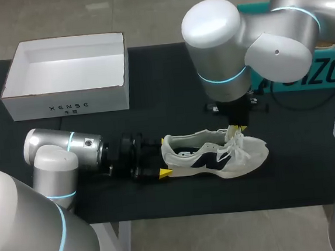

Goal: Take the shoe out of the shoebox, open the shoe tongue, remove and reinsert the insole, then place the shoe into the shoebox

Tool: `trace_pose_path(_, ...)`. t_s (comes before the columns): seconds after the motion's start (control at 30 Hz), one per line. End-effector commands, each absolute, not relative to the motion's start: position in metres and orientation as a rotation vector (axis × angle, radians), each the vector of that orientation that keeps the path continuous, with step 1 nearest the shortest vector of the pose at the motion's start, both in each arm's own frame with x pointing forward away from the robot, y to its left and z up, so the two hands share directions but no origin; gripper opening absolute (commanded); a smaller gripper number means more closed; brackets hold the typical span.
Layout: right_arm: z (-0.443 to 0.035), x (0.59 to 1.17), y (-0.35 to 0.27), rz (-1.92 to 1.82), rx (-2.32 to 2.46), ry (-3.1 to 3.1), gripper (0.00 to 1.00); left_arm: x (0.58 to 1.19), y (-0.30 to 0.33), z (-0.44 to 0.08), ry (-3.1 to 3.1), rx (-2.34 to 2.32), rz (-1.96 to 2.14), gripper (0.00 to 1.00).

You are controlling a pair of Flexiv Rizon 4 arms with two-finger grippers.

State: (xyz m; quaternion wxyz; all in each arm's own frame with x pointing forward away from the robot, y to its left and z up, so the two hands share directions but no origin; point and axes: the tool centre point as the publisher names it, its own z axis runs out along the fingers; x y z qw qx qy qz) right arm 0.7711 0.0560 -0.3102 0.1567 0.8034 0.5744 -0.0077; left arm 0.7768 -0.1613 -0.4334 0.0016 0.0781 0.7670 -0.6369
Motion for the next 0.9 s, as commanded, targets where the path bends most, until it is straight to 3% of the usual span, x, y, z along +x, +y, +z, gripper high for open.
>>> trace_pose_path(0.03,-0.309,0.766,0.052,0.002,2.325,1.617,0.35,0.776,-0.163,-0.436,2.407,0.243,-1.996,0.00)
trace_pose_path(0.1,-0.303,0.763,0.055,0.012,2.319,1.633,1.00,0.776,-0.163,-0.436,2.407,0.243,-1.996,0.00)
trace_pose_path(0.37,-0.260,0.741,0.082,0.047,2.022,1.933,1.00,0.776,-0.163,-0.436,2.407,0.243,-1.996,0.00)
trace_pose_path(0.57,-0.243,0.717,0.110,0.156,1.199,2.658,1.00,0.776,-0.163,-0.436,2.407,0.243,-1.996,0.00)
trace_pose_path(0.7,-0.248,0.680,0.115,0.187,0.227,3.010,1.00,0.776,-0.163,-0.436,2.407,0.243,-1.996,0.00)
trace_pose_path(0.9,-0.248,0.680,0.115,0.187,0.227,3.010,1.00,0.776,-0.163,-0.436,2.407,0.243,-1.996,0.00)
